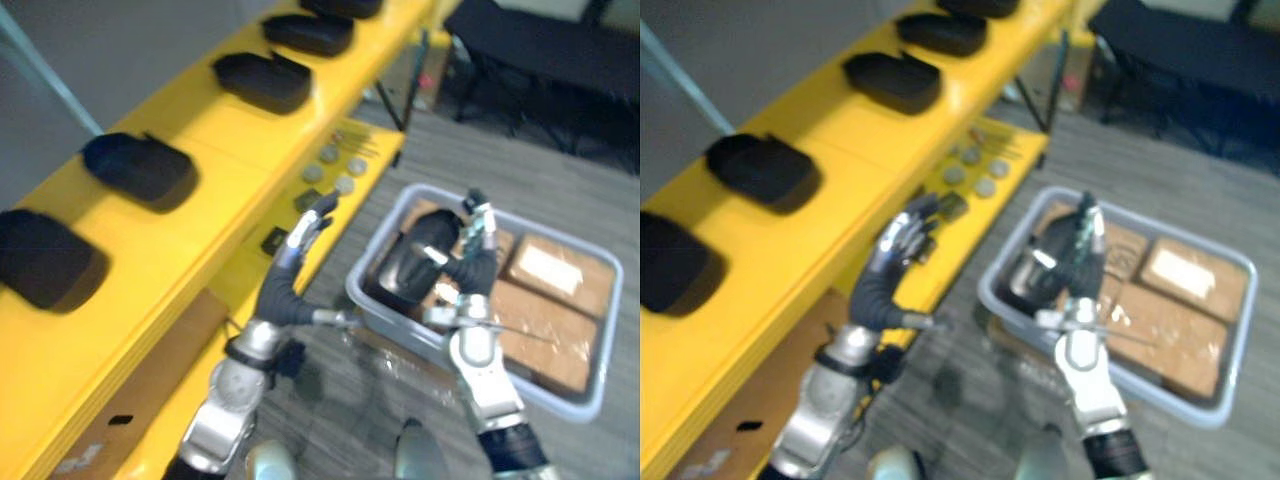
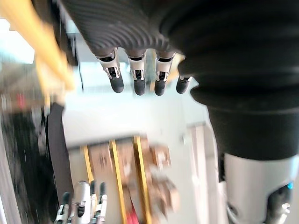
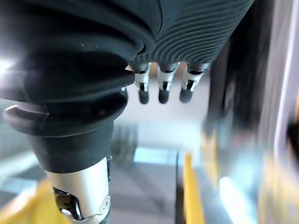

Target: Walk over and take plastic housings, then place them on the shelf

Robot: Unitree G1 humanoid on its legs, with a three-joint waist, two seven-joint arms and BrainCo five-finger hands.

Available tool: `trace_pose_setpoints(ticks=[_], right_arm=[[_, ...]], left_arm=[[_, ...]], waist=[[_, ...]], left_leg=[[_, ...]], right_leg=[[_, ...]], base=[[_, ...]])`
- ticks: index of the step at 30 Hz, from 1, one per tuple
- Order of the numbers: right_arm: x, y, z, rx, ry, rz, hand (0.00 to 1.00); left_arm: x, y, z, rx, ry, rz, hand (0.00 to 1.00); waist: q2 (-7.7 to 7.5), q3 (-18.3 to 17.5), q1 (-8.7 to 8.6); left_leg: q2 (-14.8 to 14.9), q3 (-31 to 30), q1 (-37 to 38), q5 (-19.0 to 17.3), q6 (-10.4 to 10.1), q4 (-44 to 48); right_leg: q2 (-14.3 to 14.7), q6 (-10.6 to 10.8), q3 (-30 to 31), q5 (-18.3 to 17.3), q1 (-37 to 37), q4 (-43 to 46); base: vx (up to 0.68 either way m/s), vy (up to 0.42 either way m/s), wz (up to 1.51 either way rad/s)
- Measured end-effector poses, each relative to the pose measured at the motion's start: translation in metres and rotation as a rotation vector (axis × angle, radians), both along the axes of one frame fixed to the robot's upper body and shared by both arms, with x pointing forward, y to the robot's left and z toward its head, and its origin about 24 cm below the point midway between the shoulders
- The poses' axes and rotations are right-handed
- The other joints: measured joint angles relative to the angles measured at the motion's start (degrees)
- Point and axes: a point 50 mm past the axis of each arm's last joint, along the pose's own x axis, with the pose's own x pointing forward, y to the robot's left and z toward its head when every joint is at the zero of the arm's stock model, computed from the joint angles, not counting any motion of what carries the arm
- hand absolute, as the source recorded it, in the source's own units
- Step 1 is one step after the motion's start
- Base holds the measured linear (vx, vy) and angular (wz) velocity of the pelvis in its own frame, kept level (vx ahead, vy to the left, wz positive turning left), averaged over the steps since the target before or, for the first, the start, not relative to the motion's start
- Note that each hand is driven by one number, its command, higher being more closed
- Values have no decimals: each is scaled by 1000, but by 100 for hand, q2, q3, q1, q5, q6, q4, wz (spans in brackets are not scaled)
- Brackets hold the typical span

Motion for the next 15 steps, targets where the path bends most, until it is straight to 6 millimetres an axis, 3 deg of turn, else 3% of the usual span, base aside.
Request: trace_pose_setpoints(ticks=[3,6,9,11,13,15], right_arm=[[-4,-5,0,18,-1,-9,0],[-6,-3,-5,65,10,5,0],[2,5,-9,107,29,23,0],[19,9,-11,123,64,14,0],[35,10,-5,137,74,-21,0],[64,-2,4,152,118,-139,0]], left_arm=[[-2,-17,9,9,-61,-86,0],[7,-36,6,60,-44,-129,0],[25,-49,-23,175,114,-47,0],[35,-48,-52,260,259,32,0],[40,-40,-78,330,369,110,0],[40,-14,-119,406,534,248,0]], waist=[[-122,135,-271],[-157,317,-297],[-214,516,-281],[-197,723,-242],[-204,874,-65],[-194,902,221]], left_leg=[[-229,-17,-10,-8,-7,-199],[-352,-16,-32,-151,-48,-482],[-579,-222,-393,-223,60,-210],[-602,-528,-711,-250,91,113],[-611,-736,-894,-200,74,208],[-664,-1055,-1204,-8,43,190]], right_leg=[[-19,61,269,283,-246,-216],[-74,140,362,844,-236,-880],[-348,251,243,1146,-118,-1292],[-411,255,30,1282,17,-1496],[-418,240,-133,1414,87,-1670],[-451,196,-435,1549,85,-1831]], base=[[-67,42,-54],[-156,151,-18],[-156,132,29],[-173,86,58],[-154,13,45],[-163,-49,89]])
